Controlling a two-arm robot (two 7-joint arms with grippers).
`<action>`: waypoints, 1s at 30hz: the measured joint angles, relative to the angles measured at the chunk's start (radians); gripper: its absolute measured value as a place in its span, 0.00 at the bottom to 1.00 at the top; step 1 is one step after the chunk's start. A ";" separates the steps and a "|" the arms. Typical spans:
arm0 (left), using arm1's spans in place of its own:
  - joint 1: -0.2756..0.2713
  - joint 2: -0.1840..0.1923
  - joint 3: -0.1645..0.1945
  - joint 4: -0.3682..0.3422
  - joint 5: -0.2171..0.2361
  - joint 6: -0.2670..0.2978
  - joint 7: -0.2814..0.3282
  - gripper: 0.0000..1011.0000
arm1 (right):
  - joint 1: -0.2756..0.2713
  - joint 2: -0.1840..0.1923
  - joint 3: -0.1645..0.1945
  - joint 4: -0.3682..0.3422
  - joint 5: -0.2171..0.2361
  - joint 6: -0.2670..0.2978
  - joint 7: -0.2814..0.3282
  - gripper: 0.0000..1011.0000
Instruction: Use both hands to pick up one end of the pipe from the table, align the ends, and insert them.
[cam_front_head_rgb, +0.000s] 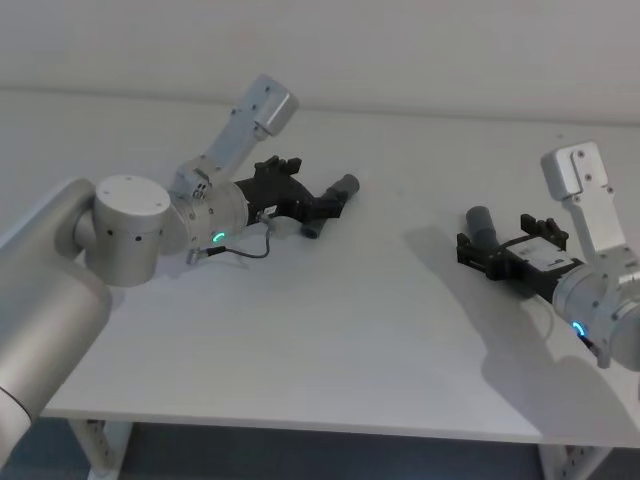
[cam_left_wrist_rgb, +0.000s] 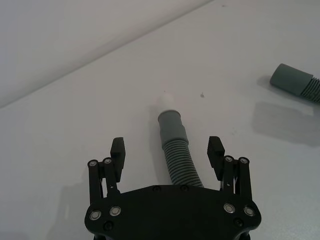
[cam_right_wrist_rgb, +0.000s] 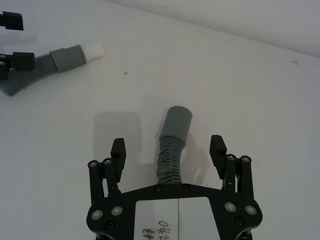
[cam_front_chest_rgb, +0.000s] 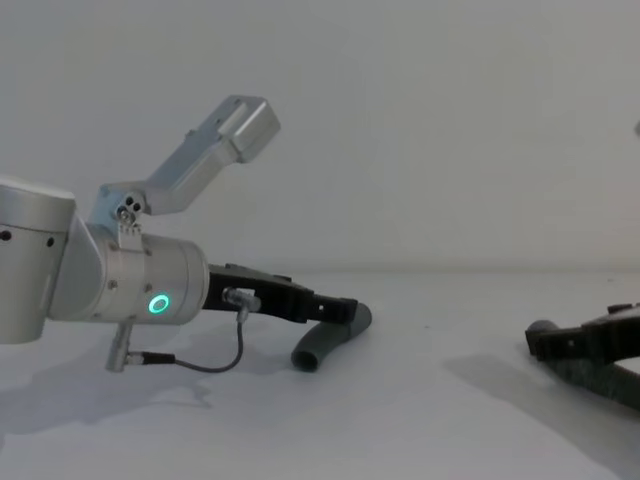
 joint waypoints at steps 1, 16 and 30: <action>-0.001 0.000 0.001 0.002 0.001 0.000 -0.002 0.99 | 0.001 -0.001 0.000 0.001 0.000 0.001 0.001 0.99; -0.034 -0.010 0.021 0.053 0.029 0.007 -0.040 0.99 | 0.012 -0.019 0.006 0.017 -0.006 0.029 0.003 0.99; -0.059 -0.032 0.027 0.108 0.043 0.006 -0.061 0.99 | 0.022 -0.032 0.016 0.035 -0.013 0.062 0.002 0.99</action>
